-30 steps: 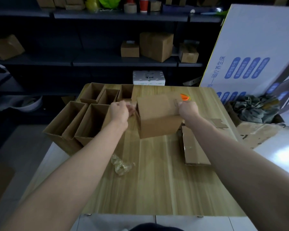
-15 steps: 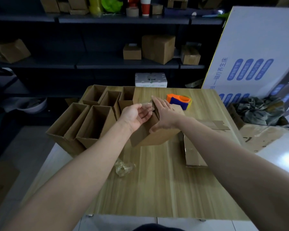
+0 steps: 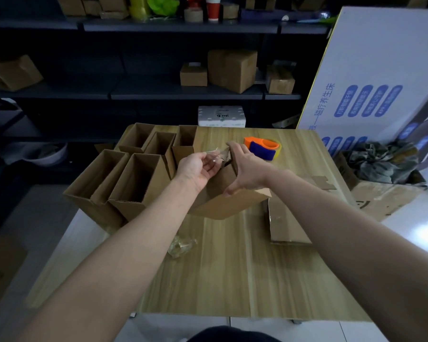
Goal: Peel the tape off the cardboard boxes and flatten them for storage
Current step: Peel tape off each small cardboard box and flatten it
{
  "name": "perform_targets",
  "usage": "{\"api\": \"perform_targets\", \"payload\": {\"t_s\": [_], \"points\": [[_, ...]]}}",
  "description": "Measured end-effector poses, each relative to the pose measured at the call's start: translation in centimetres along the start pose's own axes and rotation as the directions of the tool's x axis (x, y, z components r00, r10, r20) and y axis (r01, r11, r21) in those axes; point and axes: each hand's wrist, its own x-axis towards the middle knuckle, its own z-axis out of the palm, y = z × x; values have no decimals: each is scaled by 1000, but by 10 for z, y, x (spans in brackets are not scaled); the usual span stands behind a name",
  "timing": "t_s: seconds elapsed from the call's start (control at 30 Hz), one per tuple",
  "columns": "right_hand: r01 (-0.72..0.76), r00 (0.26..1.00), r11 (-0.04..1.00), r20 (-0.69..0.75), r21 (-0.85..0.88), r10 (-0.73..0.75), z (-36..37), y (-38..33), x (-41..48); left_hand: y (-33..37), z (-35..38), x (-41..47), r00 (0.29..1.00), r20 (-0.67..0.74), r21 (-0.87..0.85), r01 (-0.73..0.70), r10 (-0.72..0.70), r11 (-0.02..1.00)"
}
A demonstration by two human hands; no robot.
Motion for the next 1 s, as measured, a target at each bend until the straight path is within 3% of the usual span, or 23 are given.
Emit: {"api": "perform_targets", "payload": {"t_s": [0.4,0.63,0.7,0.83,1.0], "points": [[-30,998,999,-62,-11,29,14,4,-14,-7,3,-4,992,-111,13,-52,53,999],[-145,954,973,-233,181,186,17,7,-13,-17,2,-9,997,51,71,-62,58,996],[-165,936,946,-257,280,239,17,15,-16,-13,-6,-6,998,-3,14,-55,55,998],[-153,941,948,-251,277,225,19,23,-18,-4,-13,-5,993,-108,-8,-50,49,999],[-131,931,906,-265,402,252,18,34,-25,38,-29,-1,955,-286,-271,-160,80,949]]}}
